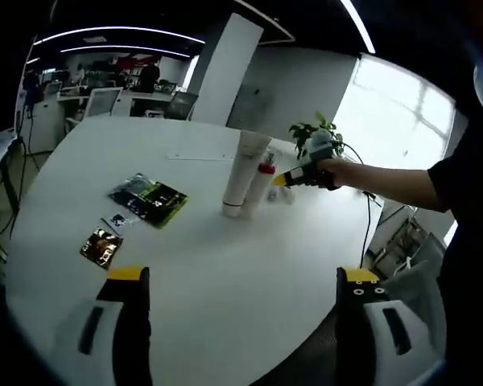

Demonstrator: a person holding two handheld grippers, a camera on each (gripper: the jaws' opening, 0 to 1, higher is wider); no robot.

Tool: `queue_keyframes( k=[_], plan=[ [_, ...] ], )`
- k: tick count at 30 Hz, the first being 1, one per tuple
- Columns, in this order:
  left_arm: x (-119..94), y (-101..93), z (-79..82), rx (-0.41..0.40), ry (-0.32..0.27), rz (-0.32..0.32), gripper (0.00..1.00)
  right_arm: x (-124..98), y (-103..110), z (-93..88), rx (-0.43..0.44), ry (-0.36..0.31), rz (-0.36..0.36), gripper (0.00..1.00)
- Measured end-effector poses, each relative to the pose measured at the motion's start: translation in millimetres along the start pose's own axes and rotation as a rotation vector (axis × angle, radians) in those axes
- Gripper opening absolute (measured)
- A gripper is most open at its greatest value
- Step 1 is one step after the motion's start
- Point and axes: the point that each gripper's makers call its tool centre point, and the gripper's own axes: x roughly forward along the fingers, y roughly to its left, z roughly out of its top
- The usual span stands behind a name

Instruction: Arrange the skincare products in the storage area until every visible bottle or jar stands upright without overlapping.

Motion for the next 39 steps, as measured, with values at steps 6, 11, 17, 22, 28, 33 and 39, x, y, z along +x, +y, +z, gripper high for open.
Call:
queue_keyframes(
  k=[6,11,17,22,28,33,39],
  plan=[
    [-5.2,6.6,-0.5,-0.014,-0.009,0.016,0.89,0.6,-3.2,-9.9,0.053,0.054,-0.063,0.48],
    [-7.6,9.8,-0.2,-0.025,-0.017,0.028,0.89,11.0,-6.9,-7.9,0.044,0.091,-0.094,0.45],
    [-9.2,11.4,-4.2,-0.038,-0.016,0.037,0.89,29.8,-16.6,-12.3,-0.062,0.188,-0.143,0.38],
    [-9.5,10.8,-8.7,-0.047,-0.007,0.041,0.89,32.0,-15.0,-13.7,-0.135,0.214,-0.148,0.31],
    [-7.6,13.2,-6.3,-0.046,-0.008,0.037,0.89,30.1,-2.8,-13.8,-0.249,0.145,-0.079,0.16],
    [-6.1,11.1,0.3,-0.034,-0.017,0.028,0.89,24.2,-7.6,-17.2,-0.222,0.119,-0.07,0.12],
    [-3.6,0.8,5.1,-0.018,-0.02,-0.006,0.89,-0.9,0.7,-2.4,-0.199,0.016,-0.013,0.12]
  ],
)
